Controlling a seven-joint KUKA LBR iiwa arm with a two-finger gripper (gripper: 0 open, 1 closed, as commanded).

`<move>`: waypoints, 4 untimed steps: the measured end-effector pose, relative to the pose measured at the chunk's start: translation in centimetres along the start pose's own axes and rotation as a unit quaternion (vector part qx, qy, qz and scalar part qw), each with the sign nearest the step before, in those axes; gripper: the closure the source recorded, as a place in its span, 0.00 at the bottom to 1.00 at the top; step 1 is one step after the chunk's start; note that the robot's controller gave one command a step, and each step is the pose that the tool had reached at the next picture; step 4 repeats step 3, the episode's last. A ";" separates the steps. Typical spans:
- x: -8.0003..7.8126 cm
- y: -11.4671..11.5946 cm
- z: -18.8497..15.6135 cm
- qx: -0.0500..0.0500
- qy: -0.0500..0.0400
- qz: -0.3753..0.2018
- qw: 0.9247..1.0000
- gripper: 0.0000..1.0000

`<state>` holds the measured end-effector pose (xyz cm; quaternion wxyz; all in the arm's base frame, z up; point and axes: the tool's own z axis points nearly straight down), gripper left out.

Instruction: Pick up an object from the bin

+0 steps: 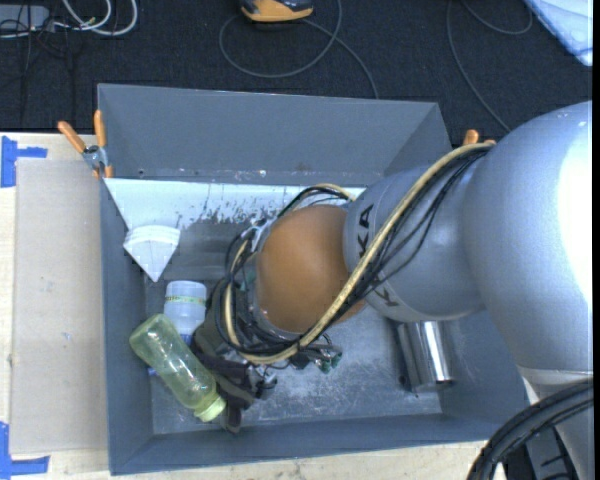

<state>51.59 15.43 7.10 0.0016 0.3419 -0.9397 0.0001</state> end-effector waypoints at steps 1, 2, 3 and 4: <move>0.0 0.0 0.0 0.000 0.000 0.000 1.000 1.00; 0.1 0.0 -0.3 0.000 0.001 0.001 1.000 1.00; 0.2 0.1 -2.5 -0.001 0.002 0.001 1.000 1.00; 0.2 0.1 -2.5 -0.001 0.002 0.001 1.000 1.00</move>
Offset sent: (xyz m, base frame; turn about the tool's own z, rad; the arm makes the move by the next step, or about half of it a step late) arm -0.0001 0.0000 0.0644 0.0000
